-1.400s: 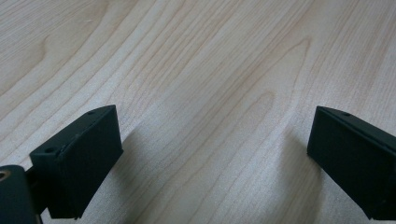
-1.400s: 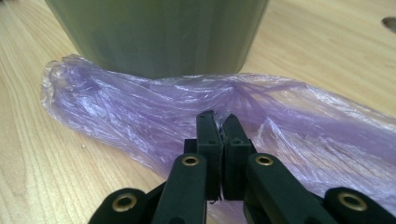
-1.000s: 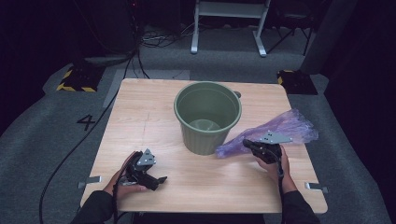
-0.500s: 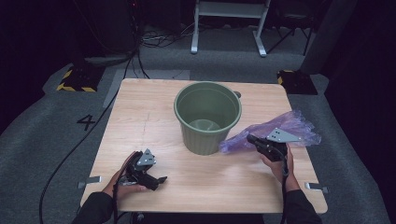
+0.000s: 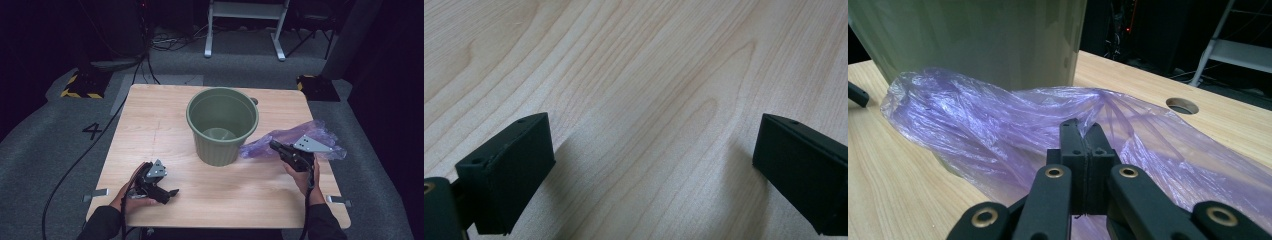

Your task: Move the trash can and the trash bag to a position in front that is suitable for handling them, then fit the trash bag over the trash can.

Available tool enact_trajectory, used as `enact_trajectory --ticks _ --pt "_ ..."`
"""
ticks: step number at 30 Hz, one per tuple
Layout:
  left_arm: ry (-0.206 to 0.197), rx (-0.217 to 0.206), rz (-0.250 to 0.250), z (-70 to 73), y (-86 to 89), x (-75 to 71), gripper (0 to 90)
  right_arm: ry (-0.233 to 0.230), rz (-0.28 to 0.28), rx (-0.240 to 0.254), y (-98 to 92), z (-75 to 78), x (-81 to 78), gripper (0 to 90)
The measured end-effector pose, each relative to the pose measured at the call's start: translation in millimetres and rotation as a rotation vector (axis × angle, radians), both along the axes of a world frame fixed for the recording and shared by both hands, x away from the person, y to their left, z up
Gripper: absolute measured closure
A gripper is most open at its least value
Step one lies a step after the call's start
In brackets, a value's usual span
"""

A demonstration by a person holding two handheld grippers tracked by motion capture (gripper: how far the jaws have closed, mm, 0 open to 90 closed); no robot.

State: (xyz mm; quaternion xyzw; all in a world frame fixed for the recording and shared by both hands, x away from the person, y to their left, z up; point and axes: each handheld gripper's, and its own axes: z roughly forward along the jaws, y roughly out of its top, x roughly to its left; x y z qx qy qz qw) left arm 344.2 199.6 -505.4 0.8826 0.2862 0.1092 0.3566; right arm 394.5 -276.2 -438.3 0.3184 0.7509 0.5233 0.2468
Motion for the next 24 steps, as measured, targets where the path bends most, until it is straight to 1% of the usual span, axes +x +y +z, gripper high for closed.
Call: enact_trajectory --ticks 6,11,21,24 --pt "0.0 0.0 0.0 0.0 0.0 0.0 2.7 -0.01 -0.016 0.016 -3.7 2.9 -1.4 90.0" --pt "0.001 0.0 0.001 0.0 0.0 -0.1 2.7 -0.022 -0.02 0.017 -4.5 6.3 -2.8 90.0" --pt "-0.001 0.0 0.0 0.0 0.0 0.1 2.7 -0.07 -0.016 0.042 -6.2 21.6 -10.3 89.9" --pt "0.0 0.001 0.001 0.1 -0.1 -0.1 2.7 -0.094 -0.008 0.039 -4.9 28.0 -12.3 90.0"
